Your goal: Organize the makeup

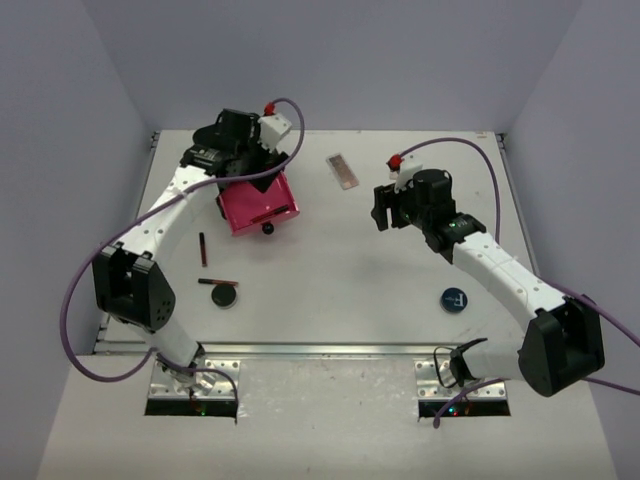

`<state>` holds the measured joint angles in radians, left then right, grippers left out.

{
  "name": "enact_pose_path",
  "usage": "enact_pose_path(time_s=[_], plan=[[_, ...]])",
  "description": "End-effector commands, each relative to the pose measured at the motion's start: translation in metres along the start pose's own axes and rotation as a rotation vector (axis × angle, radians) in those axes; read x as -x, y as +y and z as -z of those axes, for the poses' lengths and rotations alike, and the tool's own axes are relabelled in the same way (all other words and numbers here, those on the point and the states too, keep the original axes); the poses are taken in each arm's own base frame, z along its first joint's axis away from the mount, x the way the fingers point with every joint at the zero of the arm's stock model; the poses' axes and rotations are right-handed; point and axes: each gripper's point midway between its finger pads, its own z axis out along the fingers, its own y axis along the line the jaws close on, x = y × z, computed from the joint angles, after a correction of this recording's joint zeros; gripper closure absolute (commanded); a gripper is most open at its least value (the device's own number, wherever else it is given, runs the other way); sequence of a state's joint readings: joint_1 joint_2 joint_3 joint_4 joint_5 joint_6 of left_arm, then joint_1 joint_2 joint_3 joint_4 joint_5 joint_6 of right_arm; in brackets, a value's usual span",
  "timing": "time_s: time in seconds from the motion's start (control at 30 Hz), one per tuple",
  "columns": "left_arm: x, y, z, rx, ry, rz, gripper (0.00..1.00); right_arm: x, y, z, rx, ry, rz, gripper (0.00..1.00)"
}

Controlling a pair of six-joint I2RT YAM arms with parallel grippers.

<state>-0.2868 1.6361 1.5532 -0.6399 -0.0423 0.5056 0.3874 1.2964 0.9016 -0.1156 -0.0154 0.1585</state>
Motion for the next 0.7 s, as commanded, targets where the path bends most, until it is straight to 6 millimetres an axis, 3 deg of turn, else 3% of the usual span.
enact_pose_path(time_s=[0.0, 0.07, 0.13, 0.17, 0.2, 0.23, 0.3, 0.4, 0.5, 0.67], plan=[[0.058, 0.077, 0.082, 0.225, -0.295, 0.280, 0.10, 0.015, 0.001, 0.008, 0.010, -0.050, -0.015, 0.30], [0.030, 0.122, 0.100, 0.285, -0.321, 0.481, 0.09, 0.013, 0.003, 0.007, 0.017, -0.045, -0.024, 0.30], [-0.002, 0.146, 0.106, 0.336, -0.295, 0.598, 0.12, 0.012, 0.004, 0.007, 0.026, -0.044, -0.030, 0.30], [-0.032, 0.150, 0.101, 0.368, -0.241, 0.659, 0.15, 0.012, 0.006, 0.007, 0.032, -0.041, -0.034, 0.31], [-0.056, 0.145, 0.092, 0.383, -0.181, 0.670, 0.16, 0.011, 0.007, 0.006, 0.038, -0.040, -0.036, 0.31], [-0.057, 0.144, 0.092, 0.383, -0.178, 0.670, 0.16, 0.011, 0.007, 0.006, 0.038, -0.040, -0.036, 0.31], [-0.102, 0.115, 0.066, 0.335, -0.044, 0.675, 0.15, 0.012, 0.009, 0.007, 0.045, -0.038, -0.045, 0.31], [-0.147, 0.092, 0.044, 0.323, 0.091, 0.707, 0.15, 0.011, 0.009, 0.008, 0.047, -0.033, -0.051, 0.31], [-0.177, 0.085, 0.029, 0.348, 0.170, 0.712, 0.16, 0.008, 0.008, 0.009, 0.039, -0.031, -0.053, 0.31], [-0.216, 0.058, 0.001, 0.266, 0.284, 0.754, 0.20, 0.005, 0.006, 0.010, 0.028, -0.019, -0.050, 0.31]])
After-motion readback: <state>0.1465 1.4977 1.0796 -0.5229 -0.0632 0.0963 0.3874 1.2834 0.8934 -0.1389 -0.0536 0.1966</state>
